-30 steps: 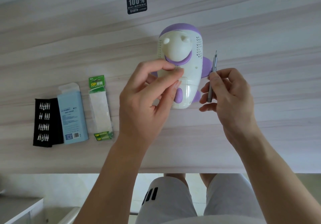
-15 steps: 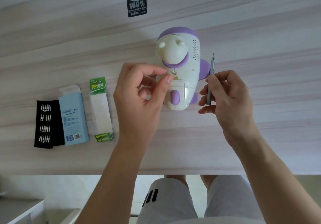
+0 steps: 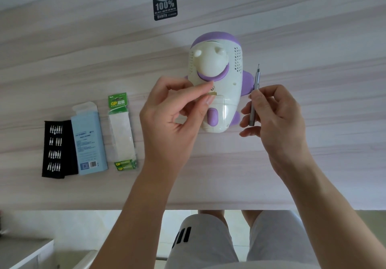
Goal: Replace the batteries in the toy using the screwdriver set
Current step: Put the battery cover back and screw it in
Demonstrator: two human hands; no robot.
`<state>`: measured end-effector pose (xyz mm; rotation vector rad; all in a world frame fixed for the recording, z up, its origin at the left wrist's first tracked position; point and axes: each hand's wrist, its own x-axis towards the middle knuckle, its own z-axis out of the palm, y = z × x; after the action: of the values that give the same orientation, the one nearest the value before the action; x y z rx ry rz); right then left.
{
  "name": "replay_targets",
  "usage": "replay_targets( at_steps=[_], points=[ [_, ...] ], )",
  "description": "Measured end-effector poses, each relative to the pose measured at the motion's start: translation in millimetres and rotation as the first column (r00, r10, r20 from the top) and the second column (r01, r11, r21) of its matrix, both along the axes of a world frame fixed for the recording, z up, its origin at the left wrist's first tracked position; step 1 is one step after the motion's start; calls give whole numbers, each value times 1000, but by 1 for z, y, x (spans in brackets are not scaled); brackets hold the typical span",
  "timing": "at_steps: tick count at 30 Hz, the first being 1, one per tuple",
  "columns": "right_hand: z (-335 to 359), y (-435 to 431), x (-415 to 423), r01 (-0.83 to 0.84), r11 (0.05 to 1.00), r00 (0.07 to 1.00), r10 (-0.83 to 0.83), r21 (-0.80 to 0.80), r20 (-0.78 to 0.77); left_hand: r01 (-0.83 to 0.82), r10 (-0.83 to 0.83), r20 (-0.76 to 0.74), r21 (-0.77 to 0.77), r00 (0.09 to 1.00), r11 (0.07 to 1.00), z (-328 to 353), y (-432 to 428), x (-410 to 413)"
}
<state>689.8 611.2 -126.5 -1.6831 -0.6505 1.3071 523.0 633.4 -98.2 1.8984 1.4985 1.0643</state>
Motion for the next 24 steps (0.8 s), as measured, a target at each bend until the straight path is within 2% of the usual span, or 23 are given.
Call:
replay_targets(
  at_steps=[18, 21, 24],
  points=[
    [-1, 1, -1, 3, 1000, 1000, -3, -2, -9, 26, -21, -66, 87, 998, 996, -1, 3, -2],
    [-1, 0, -1, 6, 1000, 1000, -6, -3, -13, 15, -14, -40, 34, 999, 999, 1, 3, 0],
    [0, 0, 0, 14, 1000, 1000, -14, -4, -21, -22, 32, 74, -131, 997, 991, 7, 5, 3]
  ],
)
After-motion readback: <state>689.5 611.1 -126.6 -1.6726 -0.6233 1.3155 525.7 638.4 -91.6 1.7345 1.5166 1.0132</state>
